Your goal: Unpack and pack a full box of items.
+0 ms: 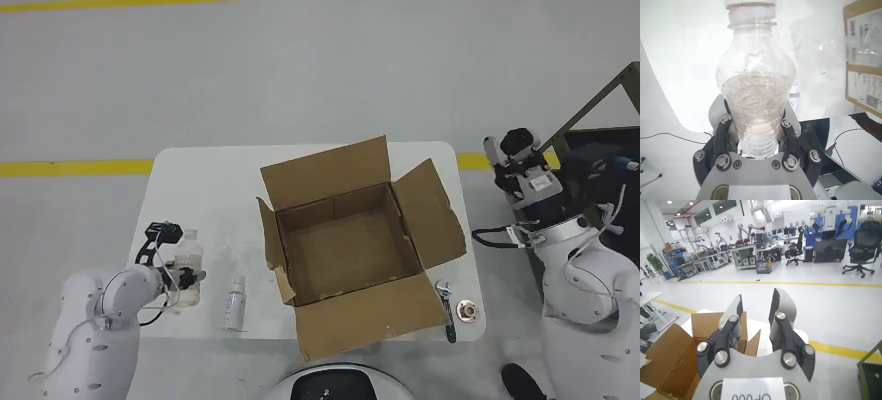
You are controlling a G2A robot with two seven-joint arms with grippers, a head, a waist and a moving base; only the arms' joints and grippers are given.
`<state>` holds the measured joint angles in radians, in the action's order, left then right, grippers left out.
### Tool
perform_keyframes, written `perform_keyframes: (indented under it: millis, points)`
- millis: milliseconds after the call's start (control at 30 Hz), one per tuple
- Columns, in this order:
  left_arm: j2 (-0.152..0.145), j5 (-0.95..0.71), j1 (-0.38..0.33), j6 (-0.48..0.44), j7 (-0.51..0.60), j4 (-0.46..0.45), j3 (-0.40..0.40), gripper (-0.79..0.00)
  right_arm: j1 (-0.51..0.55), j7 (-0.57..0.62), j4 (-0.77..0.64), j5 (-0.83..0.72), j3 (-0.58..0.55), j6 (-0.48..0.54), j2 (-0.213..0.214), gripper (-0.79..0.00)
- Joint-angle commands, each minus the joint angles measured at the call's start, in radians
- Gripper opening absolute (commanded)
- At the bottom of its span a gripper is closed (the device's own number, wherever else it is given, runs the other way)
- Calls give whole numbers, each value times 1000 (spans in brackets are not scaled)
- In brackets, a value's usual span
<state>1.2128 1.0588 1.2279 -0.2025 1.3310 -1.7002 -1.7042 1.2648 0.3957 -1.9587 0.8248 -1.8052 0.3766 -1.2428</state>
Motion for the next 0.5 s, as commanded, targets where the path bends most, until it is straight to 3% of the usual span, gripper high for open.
perform_keyframes:
  millis: [0,167,467]
  points:
    - [-2,-30,-5,20,-3,-22,-10,-785,21,68,2,-45,-27,17,5,0]
    - [-8,-52,-6,51,-5,-55,-14,-785,82,135,-1,-143,-65,52,14,0]
    - [-9,-57,-5,54,-4,-56,-13,-785,121,186,2,-141,-76,87,23,0]
